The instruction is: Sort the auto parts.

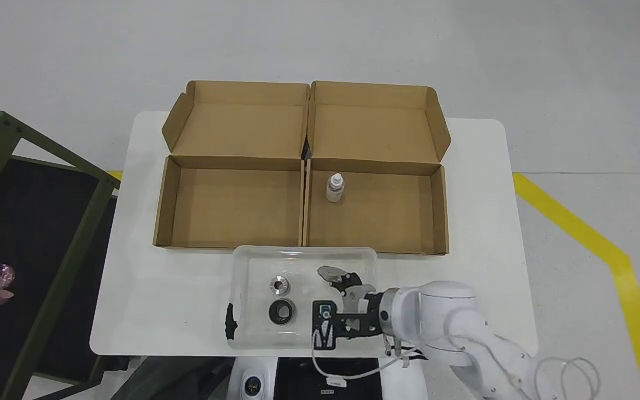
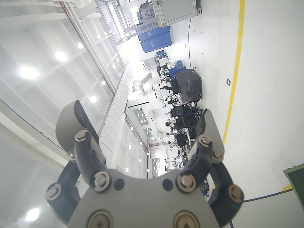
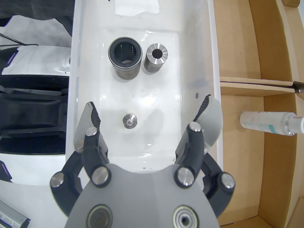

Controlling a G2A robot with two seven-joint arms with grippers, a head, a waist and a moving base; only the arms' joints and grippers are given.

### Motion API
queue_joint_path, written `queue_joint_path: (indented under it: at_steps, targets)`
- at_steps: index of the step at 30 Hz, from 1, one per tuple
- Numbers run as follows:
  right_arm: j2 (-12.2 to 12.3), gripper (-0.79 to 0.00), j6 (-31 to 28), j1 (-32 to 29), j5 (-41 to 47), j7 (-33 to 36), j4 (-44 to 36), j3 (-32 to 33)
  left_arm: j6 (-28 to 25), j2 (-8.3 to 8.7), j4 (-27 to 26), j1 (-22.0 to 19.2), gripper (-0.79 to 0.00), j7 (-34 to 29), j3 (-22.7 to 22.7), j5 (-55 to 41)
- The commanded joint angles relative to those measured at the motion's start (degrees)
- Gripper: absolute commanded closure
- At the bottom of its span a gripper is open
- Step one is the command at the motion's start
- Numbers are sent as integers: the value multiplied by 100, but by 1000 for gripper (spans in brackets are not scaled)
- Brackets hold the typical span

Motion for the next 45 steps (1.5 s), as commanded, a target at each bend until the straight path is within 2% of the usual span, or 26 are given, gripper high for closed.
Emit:
queue_joint_path:
  at_steps: [1, 16, 24, 27, 32, 36, 39, 40, 41, 43, 45]
  targets:
    - [-1, -717, 25, 34, 20, -1, 67, -23, 0, 0, 0, 0, -785, 0, 0, 0]
    - [-14, -668, 218, 243, -247, 296, 568, -352, 0, 0, 0, 0, -785, 0, 0, 0]
    - [-29, -600, 283, 311, -367, 331, 760, -539, 0, 0, 0, 0, -785, 0, 0, 0]
    - [-37, -517, 313, 339, -384, 341, 814, -597, 0, 0, 0, 0, -785, 0, 0, 0]
    - [-47, -453, 320, 373, -414, 361, 902, -692, 0, 0, 0, 0, -785, 0, 0, 0]
    - [-51, -363, 340, 393, -413, 380, 977, -742, 0, 0, 0, 0, -785, 0, 0, 0]
    - [-53, -262, 330, 415, -386, 387, 1006, -764, 0, 0, 0, 0, -785, 0, 0, 0]
    - [-52, -169, 325, 419, -374, 394, 1020, -768, 0, 0, 0, 0, -785, 0, 0, 0]
    - [-52, -139, 319, 425, -358, 396, 1024, -771, 0, 0, 0, 0, -785, 0, 0, 0]
    - [-50, 0, 299, 435, -309, 403, 1026, -774, 0, 0, 0, 0, -785, 0, 0, 0]
    - [-47, 0, 271, 449, -261, 405, 989, -775, 0, 0, 0, 0, -785, 0, 0, 0]
